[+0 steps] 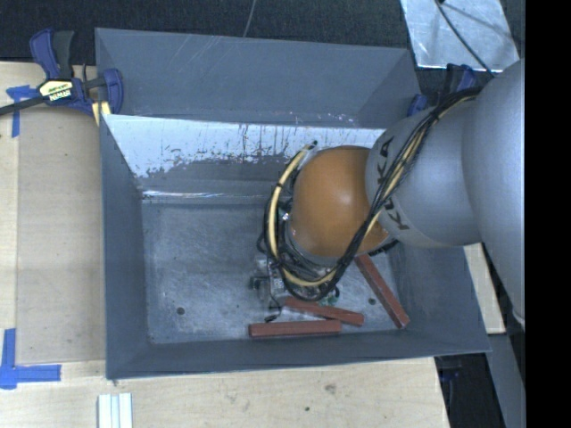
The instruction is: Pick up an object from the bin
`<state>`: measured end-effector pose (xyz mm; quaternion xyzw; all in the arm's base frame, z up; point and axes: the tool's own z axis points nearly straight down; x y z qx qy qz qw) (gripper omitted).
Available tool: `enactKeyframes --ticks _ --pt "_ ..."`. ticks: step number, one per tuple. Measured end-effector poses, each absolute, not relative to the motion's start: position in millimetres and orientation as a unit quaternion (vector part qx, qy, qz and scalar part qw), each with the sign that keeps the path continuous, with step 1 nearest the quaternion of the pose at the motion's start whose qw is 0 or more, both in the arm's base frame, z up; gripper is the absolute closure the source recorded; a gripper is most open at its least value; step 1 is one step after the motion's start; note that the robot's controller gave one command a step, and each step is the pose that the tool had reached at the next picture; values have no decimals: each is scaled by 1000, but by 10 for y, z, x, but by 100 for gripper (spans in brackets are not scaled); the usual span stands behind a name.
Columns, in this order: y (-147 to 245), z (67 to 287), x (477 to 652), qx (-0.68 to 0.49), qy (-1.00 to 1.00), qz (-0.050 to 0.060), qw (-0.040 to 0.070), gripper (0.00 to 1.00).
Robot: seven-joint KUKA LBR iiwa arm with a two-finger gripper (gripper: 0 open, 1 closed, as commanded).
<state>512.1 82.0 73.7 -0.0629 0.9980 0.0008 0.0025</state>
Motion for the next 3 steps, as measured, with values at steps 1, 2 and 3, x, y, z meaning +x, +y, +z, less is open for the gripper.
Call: enactKeyframes --ticks 1,2,3 --pt "817 835 5113 -63 998 0 0 100" --pt "816 1007 5111 -63 998 0 -1 100" --pt "818 1142 5122 -63 998 0 2 100"
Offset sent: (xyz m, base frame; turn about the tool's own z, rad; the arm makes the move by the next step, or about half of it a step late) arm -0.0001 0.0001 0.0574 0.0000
